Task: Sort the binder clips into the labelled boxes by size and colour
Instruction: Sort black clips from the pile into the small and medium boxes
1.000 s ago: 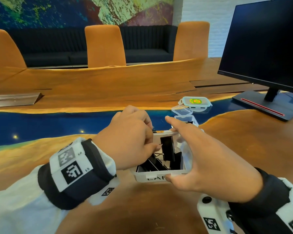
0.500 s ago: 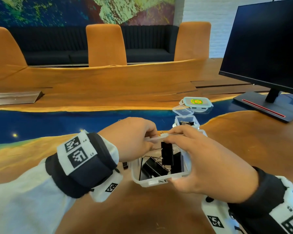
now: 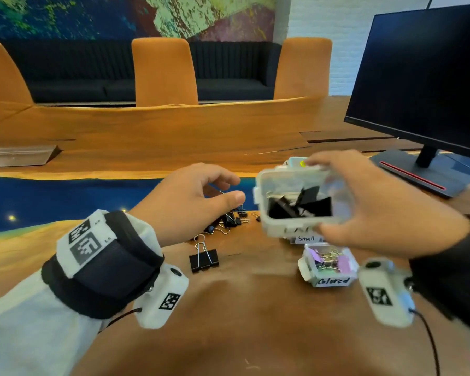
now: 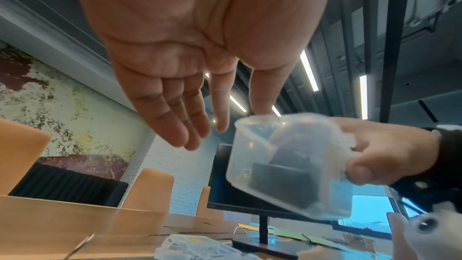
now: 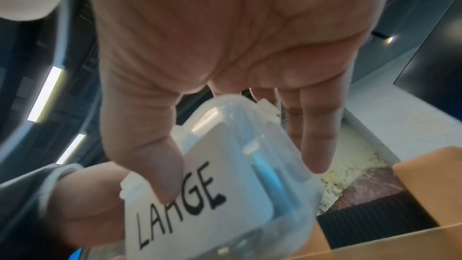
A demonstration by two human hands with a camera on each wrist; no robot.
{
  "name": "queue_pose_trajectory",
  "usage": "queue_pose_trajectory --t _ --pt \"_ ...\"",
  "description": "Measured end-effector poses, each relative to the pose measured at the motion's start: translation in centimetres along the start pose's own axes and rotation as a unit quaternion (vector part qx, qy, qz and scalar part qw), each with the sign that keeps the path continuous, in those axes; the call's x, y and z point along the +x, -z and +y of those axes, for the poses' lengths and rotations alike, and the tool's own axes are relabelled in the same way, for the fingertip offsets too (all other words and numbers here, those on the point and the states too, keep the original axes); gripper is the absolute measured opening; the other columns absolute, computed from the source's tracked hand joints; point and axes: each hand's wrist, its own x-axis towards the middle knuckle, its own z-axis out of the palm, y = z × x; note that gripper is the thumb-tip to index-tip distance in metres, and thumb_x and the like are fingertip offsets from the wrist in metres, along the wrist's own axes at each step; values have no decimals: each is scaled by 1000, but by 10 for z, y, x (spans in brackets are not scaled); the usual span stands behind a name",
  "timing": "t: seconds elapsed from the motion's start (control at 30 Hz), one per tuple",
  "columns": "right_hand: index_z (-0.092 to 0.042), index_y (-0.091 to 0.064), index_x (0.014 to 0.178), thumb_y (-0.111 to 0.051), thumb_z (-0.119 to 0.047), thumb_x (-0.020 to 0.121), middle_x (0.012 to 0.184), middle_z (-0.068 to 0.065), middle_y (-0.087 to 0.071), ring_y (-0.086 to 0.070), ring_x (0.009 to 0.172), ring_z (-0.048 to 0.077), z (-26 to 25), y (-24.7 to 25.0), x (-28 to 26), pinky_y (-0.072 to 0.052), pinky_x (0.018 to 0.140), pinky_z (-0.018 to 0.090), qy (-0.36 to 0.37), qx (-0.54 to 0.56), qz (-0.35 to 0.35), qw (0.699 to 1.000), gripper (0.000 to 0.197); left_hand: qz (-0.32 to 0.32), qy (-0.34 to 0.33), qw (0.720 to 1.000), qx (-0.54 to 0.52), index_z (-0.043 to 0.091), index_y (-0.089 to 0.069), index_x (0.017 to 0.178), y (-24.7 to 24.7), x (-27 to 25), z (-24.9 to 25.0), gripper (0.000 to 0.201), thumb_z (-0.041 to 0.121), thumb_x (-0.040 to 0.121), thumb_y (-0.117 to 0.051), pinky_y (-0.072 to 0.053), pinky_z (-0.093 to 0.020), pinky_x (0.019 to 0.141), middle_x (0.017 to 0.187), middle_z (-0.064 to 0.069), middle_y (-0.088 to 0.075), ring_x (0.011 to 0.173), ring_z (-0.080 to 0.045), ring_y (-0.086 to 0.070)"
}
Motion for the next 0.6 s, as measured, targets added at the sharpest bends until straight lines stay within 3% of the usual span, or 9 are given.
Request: queue_pose_trajectory --t 0.1,0.2,0.3,0.43,0.6 --pt "-44 -23 145 -84 -24 68 138 -11 -33 -52 108 12 37 16 27 -47 77 20 -60 -15 19 998 101 -13 17 1000 -8 40 -68 113 -1 -1 -6 25 50 90 -65 -50 -20 84 105 21 -68 96 3 -64" --pt "-40 -14 154 -81 -21 70 147 -5 -24 -53 105 22 80 17 55 -51 79 30 -123 -80 0 989 110 -33 35 999 3 40 -69 105 -6 -3 -11 17 48 91 -65 -47 -16 76 99 22 -69 90 4 -64" --pt "-36 -16 155 -80 -17 70 147 1 -22 -53 102 26 121 8 73 -52 76 33 -175 -114 -32 977 108 -50 52 997 23 39 -70 103 -9 -4 -19 15 47 91 -66 -46 -16 75 98 22 -66 89 4 -62" --pt "-32 -24 153 -81 -12 69 143 7 -27 -50 113 28 156 -9 81 -53 89 39 -199 -117 -57 971 104 -71 75 993 53 40 -69 104 -6 -4 -31 16 48 89 -68 -51 -21 79 102 19 -64 91 -1 -64" --pt "-38 -24 153 -79 -15 71 143 5 -31 -53 111 27 167 -26 86 -56 87 40 -200 -138 -93 966 101 -109 100 979 136 42 -65 110 -3 1 -43 21 42 90 -71 -43 -22 78 105 22 -60 92 3 -59"
